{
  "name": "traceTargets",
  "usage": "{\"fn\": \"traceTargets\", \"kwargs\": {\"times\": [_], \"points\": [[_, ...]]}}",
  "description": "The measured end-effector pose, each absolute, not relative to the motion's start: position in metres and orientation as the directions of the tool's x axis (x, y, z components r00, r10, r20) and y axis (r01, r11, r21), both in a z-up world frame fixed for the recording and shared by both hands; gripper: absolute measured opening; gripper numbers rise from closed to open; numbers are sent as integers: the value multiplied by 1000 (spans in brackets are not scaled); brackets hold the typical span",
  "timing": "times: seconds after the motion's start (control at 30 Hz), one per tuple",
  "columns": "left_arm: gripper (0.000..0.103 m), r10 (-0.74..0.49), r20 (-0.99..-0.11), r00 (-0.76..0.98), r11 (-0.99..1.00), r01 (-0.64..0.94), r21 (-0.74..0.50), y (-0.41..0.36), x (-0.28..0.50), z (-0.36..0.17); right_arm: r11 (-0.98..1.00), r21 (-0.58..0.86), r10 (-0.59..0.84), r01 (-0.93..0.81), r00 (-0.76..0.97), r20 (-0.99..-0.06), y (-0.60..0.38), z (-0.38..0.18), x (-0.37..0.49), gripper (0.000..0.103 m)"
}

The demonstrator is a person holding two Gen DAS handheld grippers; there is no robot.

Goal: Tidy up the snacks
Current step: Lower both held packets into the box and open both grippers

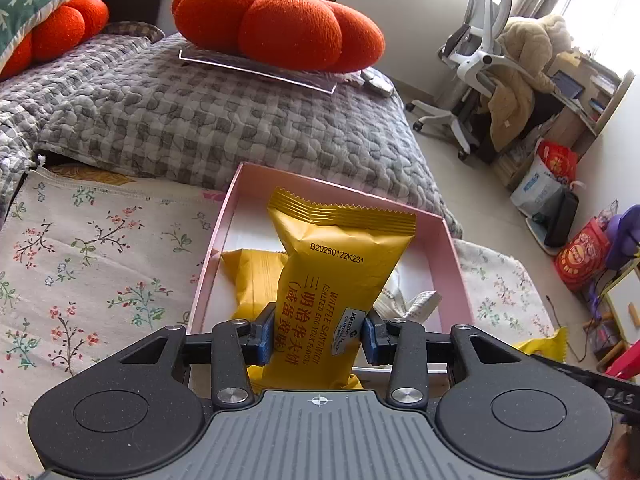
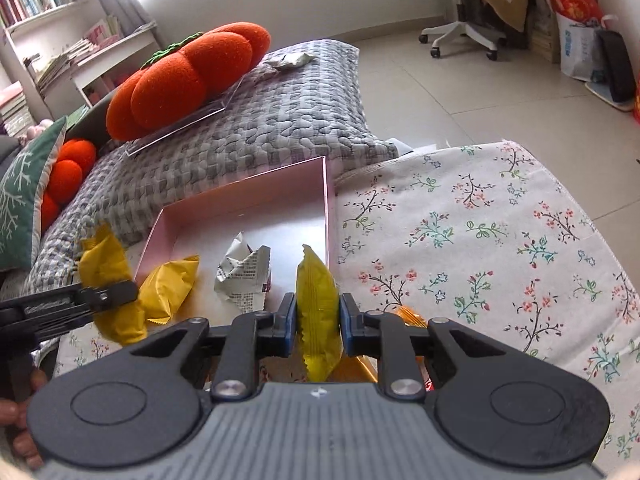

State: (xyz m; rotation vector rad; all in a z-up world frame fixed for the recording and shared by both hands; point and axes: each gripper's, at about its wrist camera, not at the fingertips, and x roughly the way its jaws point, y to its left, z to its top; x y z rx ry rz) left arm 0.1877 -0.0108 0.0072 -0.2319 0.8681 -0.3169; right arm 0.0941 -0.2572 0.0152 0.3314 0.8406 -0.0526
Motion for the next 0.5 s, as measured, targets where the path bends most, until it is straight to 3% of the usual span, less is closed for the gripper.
{"fn": "traceTargets", "kwargs": {"times": [0.27, 0.5], "points": [[38, -391, -678, 622, 914, 177, -365, -14, 196, 13, 939, 314, 103, 144, 750, -653, -260, 41, 95, 19], [39, -368, -690, 624, 926, 174, -336, -30, 216, -2, 930, 333, 92, 155, 779, -620, -250, 24, 117, 19]]}}
